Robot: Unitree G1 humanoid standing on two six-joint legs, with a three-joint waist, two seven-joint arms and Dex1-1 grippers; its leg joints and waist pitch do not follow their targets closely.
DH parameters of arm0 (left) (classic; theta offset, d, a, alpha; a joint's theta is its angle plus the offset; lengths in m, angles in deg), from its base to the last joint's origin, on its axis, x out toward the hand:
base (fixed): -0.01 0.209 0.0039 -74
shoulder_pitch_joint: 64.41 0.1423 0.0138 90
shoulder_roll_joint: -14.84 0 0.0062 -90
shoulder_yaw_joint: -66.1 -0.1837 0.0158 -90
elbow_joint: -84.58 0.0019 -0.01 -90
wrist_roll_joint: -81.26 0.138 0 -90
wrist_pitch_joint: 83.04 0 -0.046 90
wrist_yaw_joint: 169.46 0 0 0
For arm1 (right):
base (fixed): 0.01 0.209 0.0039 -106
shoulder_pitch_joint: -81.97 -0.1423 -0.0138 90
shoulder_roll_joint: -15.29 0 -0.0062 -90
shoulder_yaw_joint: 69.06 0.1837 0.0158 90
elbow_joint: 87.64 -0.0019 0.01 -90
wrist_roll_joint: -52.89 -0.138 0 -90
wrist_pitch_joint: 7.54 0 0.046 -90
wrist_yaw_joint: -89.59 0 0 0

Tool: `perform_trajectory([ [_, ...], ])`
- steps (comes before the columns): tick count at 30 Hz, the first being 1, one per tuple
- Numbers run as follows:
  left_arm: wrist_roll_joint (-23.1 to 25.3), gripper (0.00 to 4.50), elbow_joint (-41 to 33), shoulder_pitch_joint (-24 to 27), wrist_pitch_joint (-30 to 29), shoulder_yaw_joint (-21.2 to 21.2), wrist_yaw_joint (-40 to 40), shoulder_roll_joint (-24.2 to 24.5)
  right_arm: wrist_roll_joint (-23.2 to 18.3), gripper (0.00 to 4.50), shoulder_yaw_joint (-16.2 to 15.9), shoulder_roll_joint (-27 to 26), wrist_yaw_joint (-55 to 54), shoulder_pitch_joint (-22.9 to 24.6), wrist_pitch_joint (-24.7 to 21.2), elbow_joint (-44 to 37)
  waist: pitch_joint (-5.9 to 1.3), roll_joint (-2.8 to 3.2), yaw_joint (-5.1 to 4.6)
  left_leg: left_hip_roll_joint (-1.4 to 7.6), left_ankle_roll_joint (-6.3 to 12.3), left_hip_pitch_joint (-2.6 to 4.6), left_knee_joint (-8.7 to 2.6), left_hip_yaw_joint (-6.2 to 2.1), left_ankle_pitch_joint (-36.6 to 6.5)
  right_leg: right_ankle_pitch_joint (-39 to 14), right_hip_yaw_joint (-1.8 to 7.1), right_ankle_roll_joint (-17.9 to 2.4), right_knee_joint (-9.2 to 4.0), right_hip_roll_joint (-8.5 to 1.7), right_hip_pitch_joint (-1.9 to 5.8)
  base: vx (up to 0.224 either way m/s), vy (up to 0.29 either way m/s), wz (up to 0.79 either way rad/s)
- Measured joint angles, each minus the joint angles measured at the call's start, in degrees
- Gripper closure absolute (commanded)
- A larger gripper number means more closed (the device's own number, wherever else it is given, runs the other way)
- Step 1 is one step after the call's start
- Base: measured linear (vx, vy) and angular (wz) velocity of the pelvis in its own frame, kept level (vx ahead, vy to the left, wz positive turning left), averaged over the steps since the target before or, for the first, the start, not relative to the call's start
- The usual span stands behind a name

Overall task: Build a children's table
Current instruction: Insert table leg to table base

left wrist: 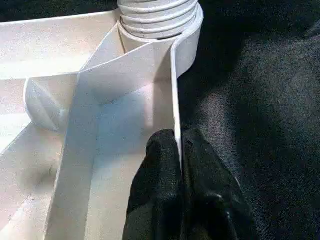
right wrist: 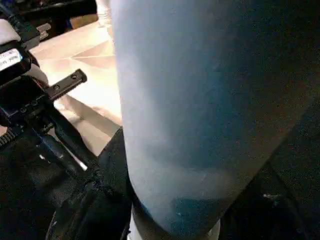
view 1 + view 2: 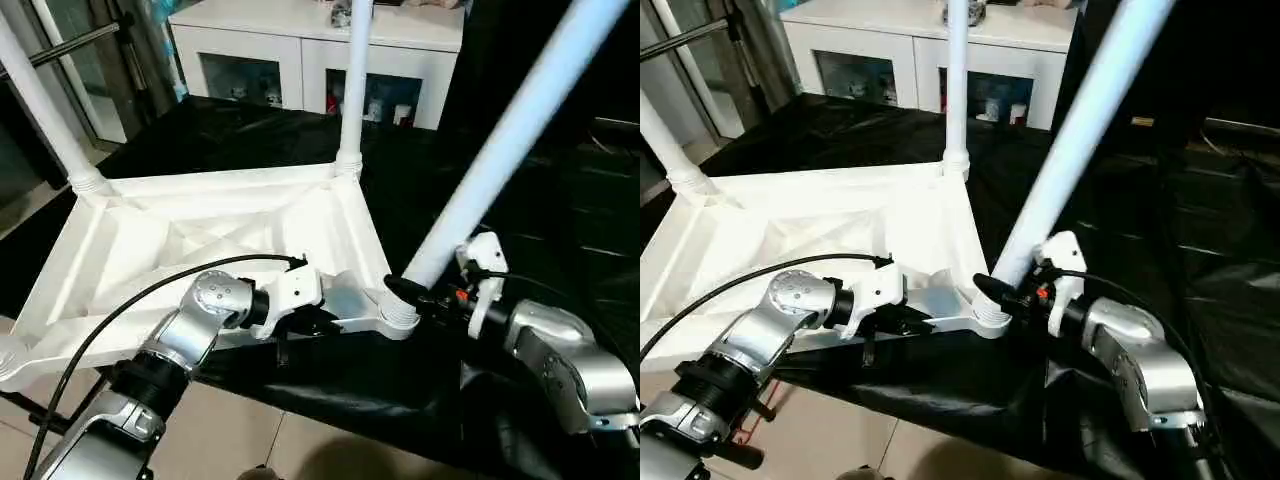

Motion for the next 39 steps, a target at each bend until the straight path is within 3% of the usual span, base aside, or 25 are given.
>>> perform_trajectory([
  [4,0.0,4.50,0.0,0.0,0.0,0.0,0.0,0.0,1.3,2.61,-1.7,0.6,0.9,-2.0,0.1,1.3,0.00,0.00,-0.42,0.00,0.00,0.05,-0.05,0.01,0.0,0.0,0.00,0.0,0.03,0.00,-0.02,0.000,0.000,0.00],
  [7,0.3,4.50,0.0,0.0,0.0,0.1,0.4,0.2,5.2,2.61,-5.0,1.4,1.9,-3.7,0.9,1.4,-0.06,-0.55,-0.74,0.02,-0.02,0.13,-0.24,0.01,0.0,-0.1,-0.05,0.2,0.04,0.01,0.00,0.000,0.000,0.00],
  [9,0.5,4.50,0.0,0.0,0.0,0.1,0.6,0.2,6.0,2.61,-5.5,1.5,2.4,-4.1,2.0,2.2,-0.04,-0.89,-0.77,0.02,-0.02,0.18,-0.26,0.02,0.0,-0.1,-0.04,0.2,0.02,0.01,0.05,0.000,0.000,0.00],
  [12,0.5,4.50,-0.2,0.2,0.0,0.1,0.7,0.6,6.4,2.61,-6.4,1.5,2.6,-4.7,3.2,3.1,-0.08,-1.02,-1.35,-0.01,-0.02,0.21,-0.26,0.03,0.0,-0.1,-0.01,0.2,0.00,0.01,0.08,0.000,0.000,0.00],
  [20,0.4,4.50,-1.4,1.1,-1.1,0.7,0.8,0.8,6.8,2.61,-6.8,1.4,3.6,-4.3,6.7,4.3,-0.13,-1.48,-1.55,0.00,-0.02,0.26,-0.33,0.04,0.0,-0.1,-0.02,0.2,0.00,0.01,0.07,0.000,0.000,0.00],
  [27,-0.1,4.50,-2.9,2.0,-0.9,0.7,-0.5,1.2,6.4,2.61,-6.7,2.5,6.4,-2.6,11.1,4.4,-0.23,-1.30,-1.46,0.00,-0.02,0.21,-0.36,0.06,0.0,-0.1,-0.01,0.1,-0.06,0.01,0.07,0.000,0.000,0.00],
  [39,-0.6,4.50,-3.0,2.3,-1.7,1.2,-0.9,1.2,5.8,2.61,-6.4,2.0,8.6,-3.7,12.8,7.2,-0.32,-1.12,-1.57,0.00,-0.03,0.26,-0.41,0.07,0.0,-0.2,-0.03,-0.2,-0.04,0.02,0.09,0.000,0.000,0.00],
])
